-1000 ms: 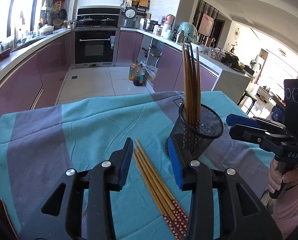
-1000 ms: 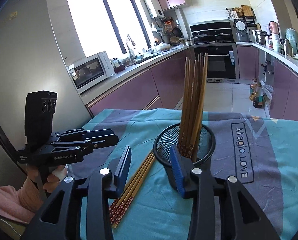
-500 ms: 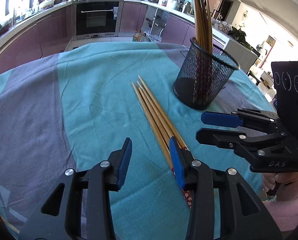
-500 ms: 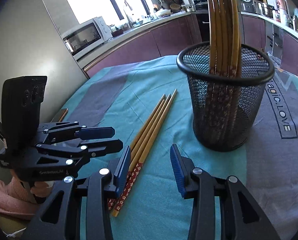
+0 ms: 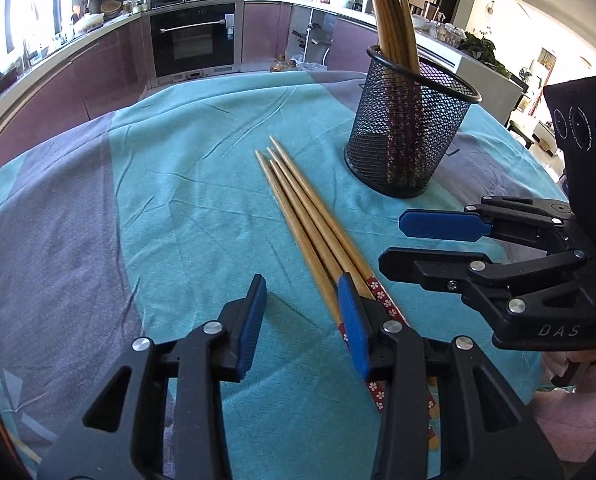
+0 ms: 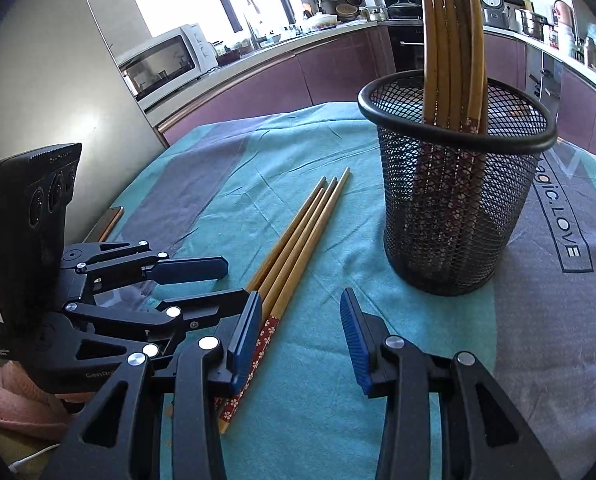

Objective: Organize utensils
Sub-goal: 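Open the right gripper and move it back over the loose chopsticks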

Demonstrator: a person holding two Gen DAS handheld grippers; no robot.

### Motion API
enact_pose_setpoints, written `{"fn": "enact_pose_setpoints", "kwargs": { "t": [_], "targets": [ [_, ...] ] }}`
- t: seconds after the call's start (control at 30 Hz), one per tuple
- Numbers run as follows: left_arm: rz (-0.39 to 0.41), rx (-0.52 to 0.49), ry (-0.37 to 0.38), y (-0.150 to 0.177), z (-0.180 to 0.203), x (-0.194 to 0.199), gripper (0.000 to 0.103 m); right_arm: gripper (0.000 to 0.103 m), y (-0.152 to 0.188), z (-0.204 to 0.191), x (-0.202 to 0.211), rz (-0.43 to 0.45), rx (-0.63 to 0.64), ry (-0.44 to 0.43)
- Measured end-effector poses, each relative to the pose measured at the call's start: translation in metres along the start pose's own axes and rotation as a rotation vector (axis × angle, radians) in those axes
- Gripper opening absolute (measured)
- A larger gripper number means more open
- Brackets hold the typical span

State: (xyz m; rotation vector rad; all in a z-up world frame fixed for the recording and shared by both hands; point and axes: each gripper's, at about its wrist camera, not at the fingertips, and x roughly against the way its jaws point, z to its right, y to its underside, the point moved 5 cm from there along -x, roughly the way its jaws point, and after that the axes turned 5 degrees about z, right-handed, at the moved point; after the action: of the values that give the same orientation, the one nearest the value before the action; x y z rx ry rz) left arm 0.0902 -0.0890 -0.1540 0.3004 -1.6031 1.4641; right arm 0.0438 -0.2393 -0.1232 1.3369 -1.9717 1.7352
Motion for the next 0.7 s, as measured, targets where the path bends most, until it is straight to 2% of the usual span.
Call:
{"fn": "enact_pose_setpoints", "kwargs": {
  "t": [0.27,0.57,0.7],
  "targets": [
    [-0.001,0.043,-0.007,0.003,-0.014,0.002,0.026,0.038,0.0,-0.005,-0.012,-0.023,0.029,0.031],
    [-0.002,0.044,-0.005,0.004,-0.017,0.001,0.025,0.029,0.001,-0.005,-0.013,-0.036,0.068,0.076],
    [-0.001,0.033,-0.012,0.003,-0.017,-0.001,0.028,0.024,0.001,-0.002,-0.009,-0.043,0.066,0.093]
  ]
}}
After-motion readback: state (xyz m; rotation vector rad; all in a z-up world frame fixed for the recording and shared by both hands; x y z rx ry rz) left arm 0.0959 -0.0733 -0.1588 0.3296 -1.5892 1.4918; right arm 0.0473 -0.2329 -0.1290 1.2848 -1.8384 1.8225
